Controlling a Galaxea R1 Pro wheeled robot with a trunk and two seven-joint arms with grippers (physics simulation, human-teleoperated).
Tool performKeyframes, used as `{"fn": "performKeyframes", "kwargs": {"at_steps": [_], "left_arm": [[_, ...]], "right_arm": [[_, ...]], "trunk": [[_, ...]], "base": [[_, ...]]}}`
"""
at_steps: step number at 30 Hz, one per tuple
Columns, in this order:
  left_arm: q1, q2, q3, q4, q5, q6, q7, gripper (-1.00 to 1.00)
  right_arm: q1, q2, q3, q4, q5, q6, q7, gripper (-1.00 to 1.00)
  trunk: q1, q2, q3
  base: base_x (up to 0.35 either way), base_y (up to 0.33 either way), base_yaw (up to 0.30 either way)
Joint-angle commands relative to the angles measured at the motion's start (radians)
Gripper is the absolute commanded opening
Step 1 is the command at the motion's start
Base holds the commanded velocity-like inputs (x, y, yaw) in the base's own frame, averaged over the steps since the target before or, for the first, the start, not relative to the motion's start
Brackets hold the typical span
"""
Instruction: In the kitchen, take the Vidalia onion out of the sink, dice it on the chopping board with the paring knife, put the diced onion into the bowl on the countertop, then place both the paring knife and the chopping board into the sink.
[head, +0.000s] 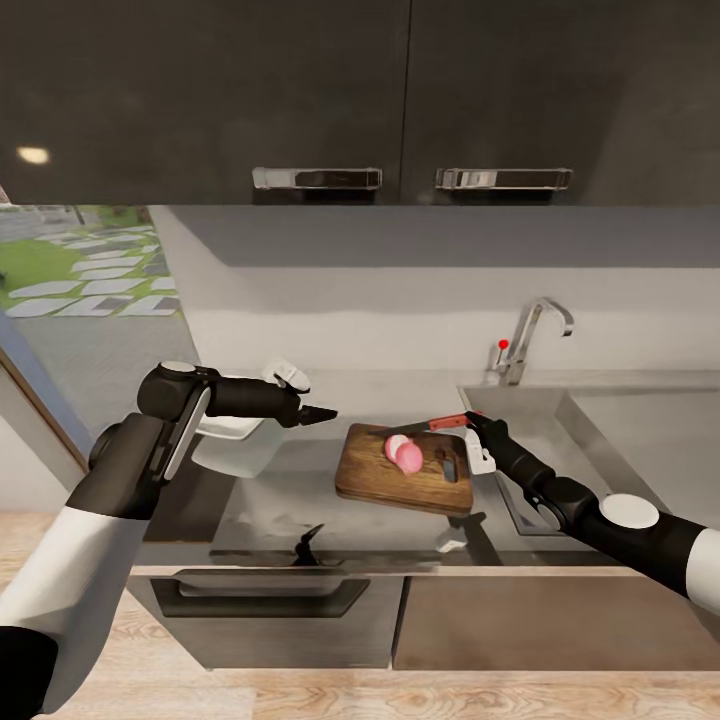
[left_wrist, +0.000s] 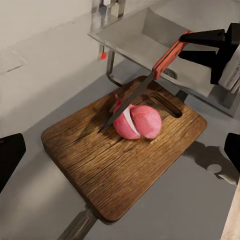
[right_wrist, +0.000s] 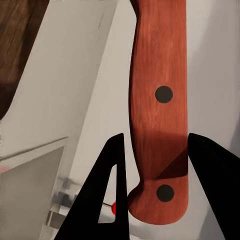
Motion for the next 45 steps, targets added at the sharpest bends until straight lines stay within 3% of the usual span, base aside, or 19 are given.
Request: {"fn": "performKeyframes", "kwargs": {"at_steps": [1,38,45], "left_arm": [[-0.001,0.0,0.0,-0.001,-0.005,0.006,-0.006,1.0],[-0.001,0.002,0.0,-0.017,-0.005,0.006,-0.006,1.0],[-0.001,0.003,-0.002,-0.022,-0.005,0.006,-0.006,1.0]], "right_arm": [[-0.002,-0.001,0.006,-0.001,0.008,0.01,-0.004,-1.0],[-0.002,-0.001,0.006,-0.001,0.008,0.009,-0.003,-1.0],[-0.002,-0.001,0.006,-0.001,0.008,0.009,-0.003,-1.0]], "trunk": [[0.0,-0.001,-0.002],[0.0,-0.001,-0.002],[-0.027,0.048,0.02]], "base": [[0.0,0.0,0.0],[0.0,0.0,0.0],[0.0,0.0,0.0]]}}
